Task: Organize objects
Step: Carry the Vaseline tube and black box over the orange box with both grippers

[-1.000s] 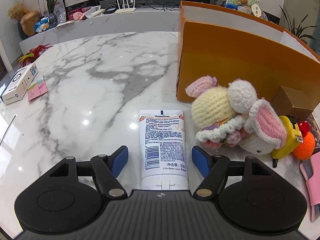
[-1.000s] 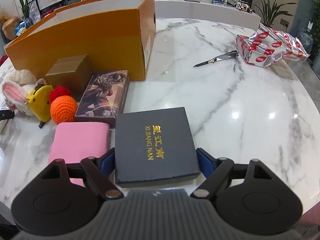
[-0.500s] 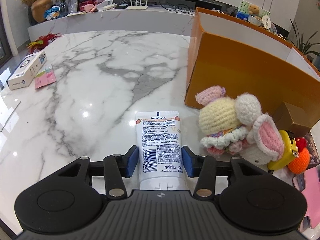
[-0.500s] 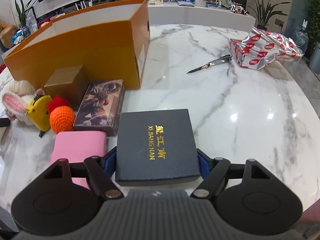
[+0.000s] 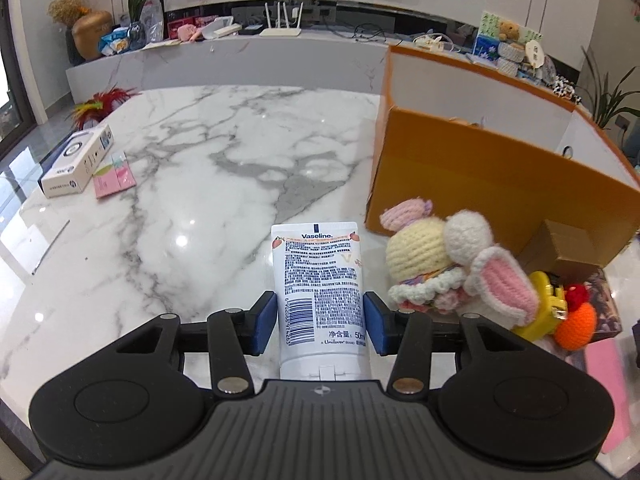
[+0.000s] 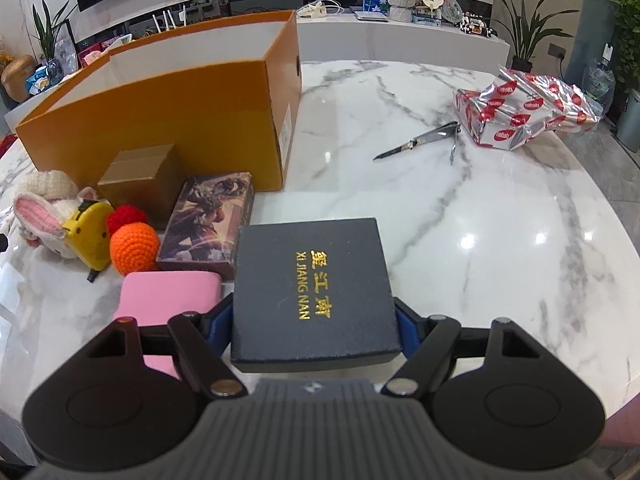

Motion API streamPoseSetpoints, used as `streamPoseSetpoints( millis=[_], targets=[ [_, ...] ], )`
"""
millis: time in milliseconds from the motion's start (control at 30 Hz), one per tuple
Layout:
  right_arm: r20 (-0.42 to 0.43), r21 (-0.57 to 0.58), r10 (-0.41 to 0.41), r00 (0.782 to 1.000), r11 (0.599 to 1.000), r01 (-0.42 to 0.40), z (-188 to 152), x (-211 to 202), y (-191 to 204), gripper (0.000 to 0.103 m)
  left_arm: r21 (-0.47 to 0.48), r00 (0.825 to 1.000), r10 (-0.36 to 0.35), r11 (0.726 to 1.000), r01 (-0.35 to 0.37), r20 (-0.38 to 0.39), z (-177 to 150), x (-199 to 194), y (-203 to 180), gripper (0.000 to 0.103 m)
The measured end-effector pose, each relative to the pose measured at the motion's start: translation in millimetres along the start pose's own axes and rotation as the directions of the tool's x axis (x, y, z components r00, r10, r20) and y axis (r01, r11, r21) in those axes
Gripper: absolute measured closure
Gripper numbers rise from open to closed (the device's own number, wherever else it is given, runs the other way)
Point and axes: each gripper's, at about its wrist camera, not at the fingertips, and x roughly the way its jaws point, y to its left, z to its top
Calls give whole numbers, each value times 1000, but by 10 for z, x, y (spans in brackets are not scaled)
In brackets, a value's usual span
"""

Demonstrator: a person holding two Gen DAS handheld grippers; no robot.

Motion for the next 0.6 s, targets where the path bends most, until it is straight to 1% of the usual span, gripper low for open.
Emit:
streamPoseSetpoints(
  millis=[200, 467, 600],
  targets=[
    [22, -13, 15, 1000, 1000, -15, 26, -126, 61, 25, 6, 999, -9, 1000, 9, 35, 6, -190, 6, 49],
    [45, -31, 36, 998, 999, -35, 46, -273, 154, 25, -1, 998, -23, 1000, 23, 62, 20, -399, 72, 49],
    [53, -35, 69, 996, 997, -67, 51, -372, 213, 25, -3, 996, -36, 999, 36, 76, 34, -497, 81, 49]
  ],
)
